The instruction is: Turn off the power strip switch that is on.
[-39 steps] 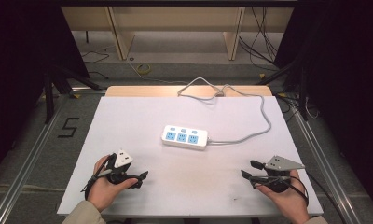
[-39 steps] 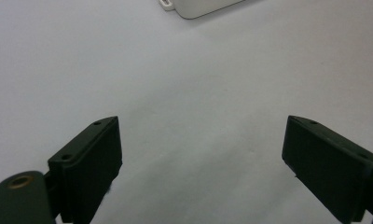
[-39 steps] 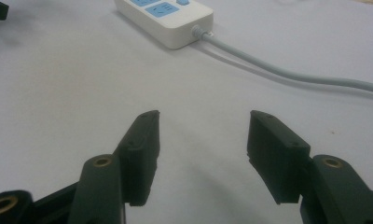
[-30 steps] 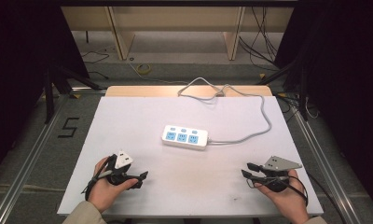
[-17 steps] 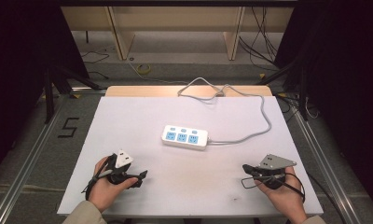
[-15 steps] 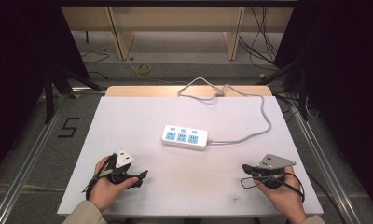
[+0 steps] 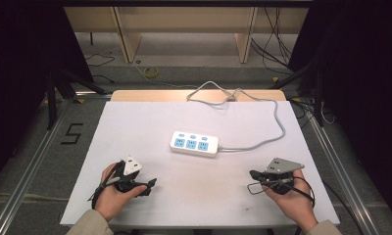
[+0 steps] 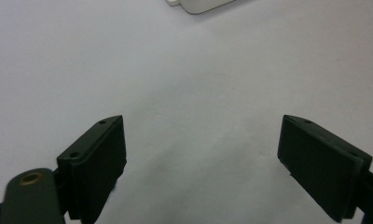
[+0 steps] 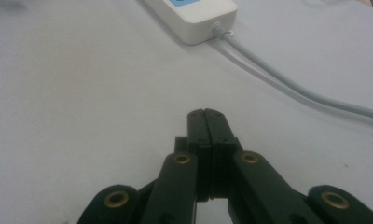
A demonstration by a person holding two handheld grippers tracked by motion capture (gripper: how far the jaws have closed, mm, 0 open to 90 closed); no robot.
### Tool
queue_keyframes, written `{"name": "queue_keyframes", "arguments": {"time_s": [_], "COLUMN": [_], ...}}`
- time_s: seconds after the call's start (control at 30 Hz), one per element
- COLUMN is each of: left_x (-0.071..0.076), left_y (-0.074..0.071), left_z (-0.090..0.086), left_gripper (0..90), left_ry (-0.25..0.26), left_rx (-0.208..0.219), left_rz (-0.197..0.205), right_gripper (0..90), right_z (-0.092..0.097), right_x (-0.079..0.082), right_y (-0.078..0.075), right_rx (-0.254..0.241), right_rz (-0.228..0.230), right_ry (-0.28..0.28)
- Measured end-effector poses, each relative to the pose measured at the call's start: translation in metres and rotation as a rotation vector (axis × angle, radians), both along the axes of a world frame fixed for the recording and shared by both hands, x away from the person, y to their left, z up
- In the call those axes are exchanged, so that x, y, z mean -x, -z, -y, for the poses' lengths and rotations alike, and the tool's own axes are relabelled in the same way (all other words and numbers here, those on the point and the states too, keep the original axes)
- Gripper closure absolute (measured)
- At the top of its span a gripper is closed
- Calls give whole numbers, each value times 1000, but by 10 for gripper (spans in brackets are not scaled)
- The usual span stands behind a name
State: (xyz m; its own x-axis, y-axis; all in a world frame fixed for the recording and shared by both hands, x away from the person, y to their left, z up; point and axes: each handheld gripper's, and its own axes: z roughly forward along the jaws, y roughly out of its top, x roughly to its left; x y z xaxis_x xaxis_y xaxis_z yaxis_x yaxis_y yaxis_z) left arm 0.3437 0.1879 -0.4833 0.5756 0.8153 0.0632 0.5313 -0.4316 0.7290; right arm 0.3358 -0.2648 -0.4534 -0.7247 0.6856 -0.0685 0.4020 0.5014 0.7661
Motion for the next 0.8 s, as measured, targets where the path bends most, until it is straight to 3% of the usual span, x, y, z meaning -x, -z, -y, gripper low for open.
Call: {"name": "queue_keyframes", "arguments": {"time_s": [0.8], "left_x": [0], "left_y": [0], "left_z": [2], "left_gripper": [150], "left_ry": [-1], "left_rx": [8], "left_rz": [4], "right_gripper": [900], "right_z": [-19], "right_x": [-14], "right_y": [-7], "right_rx": [24], "right_rz": [-15], "right_ry": [-30]}}
